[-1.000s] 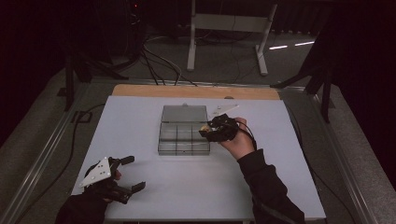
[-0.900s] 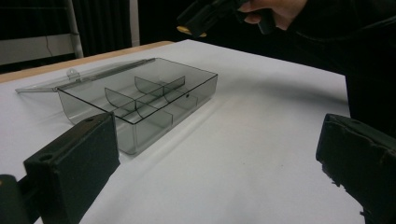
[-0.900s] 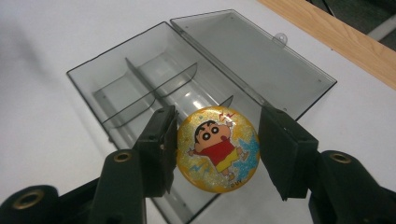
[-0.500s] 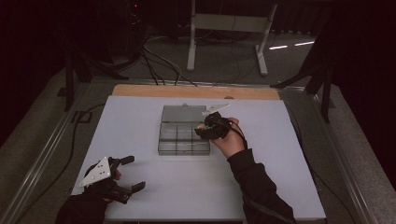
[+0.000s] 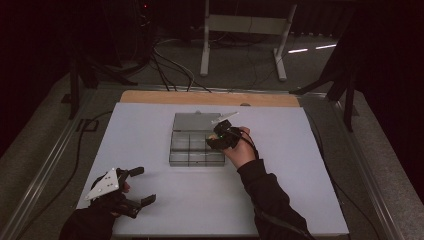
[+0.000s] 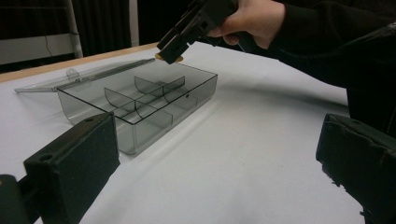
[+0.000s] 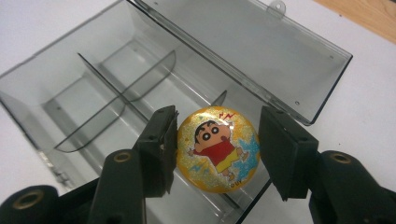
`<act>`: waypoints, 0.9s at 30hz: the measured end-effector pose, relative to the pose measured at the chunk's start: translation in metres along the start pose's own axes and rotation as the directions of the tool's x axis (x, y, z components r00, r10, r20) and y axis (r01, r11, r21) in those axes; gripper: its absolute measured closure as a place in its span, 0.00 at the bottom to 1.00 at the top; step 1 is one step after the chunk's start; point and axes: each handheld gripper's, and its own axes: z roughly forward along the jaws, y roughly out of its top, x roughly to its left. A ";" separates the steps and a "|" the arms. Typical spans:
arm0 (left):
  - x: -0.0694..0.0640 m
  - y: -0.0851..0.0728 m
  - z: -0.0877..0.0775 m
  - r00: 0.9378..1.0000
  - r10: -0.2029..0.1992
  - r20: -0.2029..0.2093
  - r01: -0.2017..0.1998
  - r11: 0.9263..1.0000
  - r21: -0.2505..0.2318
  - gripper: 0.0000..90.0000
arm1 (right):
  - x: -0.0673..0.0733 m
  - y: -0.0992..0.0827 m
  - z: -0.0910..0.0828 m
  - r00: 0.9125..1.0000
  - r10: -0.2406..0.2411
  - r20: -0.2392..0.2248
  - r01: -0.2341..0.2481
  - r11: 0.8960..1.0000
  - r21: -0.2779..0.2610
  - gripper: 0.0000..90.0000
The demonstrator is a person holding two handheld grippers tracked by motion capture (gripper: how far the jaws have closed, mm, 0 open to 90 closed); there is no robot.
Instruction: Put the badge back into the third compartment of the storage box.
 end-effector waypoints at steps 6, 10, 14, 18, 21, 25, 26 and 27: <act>0.000 0.000 0.000 1.000 0.001 0.001 -0.001 1.000 0.002 0.00 | 0.000 0.000 0.008 1.000 0.010 0.015 -0.010 1.000 0.028 0.53; 0.000 0.000 0.000 1.000 0.002 0.002 -0.002 1.000 0.003 0.00 | 0.000 0.000 0.011 1.000 0.012 0.019 -0.012 0.999 0.036 0.53; 0.000 0.000 0.000 1.000 0.002 0.003 -0.002 1.000 0.000 0.00 | -0.001 -0.001 0.015 1.000 0.011 0.020 -0.012 0.999 0.043 0.53; 0.000 0.000 0.000 1.000 0.002 0.003 -0.002 1.000 0.001 0.00 | -0.001 -0.002 0.015 1.000 0.013 0.016 -0.014 1.000 0.026 0.53; 0.000 0.000 0.000 1.000 0.001 0.003 -0.001 1.000 0.001 0.00 | -0.002 -0.001 0.012 1.000 0.011 0.022 -0.011 1.000 0.007 0.53; 0.000 0.000 0.000 1.000 0.002 0.004 -0.002 1.000 0.001 0.00 | -0.003 0.000 0.010 1.000 0.017 0.016 -0.017 1.000 -0.009 0.49; 0.000 0.000 0.000 1.000 0.003 0.003 -0.003 1.000 0.001 0.00 | -0.003 0.000 0.009 1.000 0.022 0.013 -0.022 1.000 -0.018 0.44; 0.000 0.000 0.000 1.000 0.002 0.004 -0.002 1.000 0.001 0.00 | -0.003 0.000 0.008 1.000 0.023 0.017 -0.022 0.999 -0.023 0.42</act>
